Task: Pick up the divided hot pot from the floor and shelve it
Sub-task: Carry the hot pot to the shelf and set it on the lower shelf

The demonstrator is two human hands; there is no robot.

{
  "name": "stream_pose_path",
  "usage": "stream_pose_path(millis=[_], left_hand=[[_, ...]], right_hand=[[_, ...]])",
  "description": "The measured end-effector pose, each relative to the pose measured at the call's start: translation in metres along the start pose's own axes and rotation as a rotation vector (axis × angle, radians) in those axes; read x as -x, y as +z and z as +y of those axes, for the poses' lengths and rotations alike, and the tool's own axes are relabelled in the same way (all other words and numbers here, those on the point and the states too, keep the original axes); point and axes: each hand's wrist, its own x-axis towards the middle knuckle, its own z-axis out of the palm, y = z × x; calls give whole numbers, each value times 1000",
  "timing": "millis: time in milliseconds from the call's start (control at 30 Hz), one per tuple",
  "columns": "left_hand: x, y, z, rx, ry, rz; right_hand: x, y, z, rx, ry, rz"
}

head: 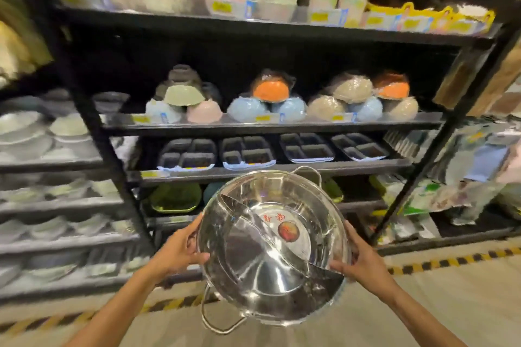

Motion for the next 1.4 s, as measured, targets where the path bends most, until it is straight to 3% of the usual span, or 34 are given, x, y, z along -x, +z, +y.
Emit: stream_pose_path(millis=[167,467,767,1067,1400], left_hand=[[108,-73,-80,218,-116,257],[327,-187,-179,194,-374,728],[483,-268,-240,157,-575,1114],[577,-321,-319,232,-663,1320],[637,-461,-420,183,-735,1401]], right_hand=[[-55,111,-77,-39,-195,-254],[-76,351,-274,33,-519,-722],[-27,552,-440,87,-790,-946],[9,718,-545,-19,-980,-1224],[1,939,-678,90,-940,-1547]])
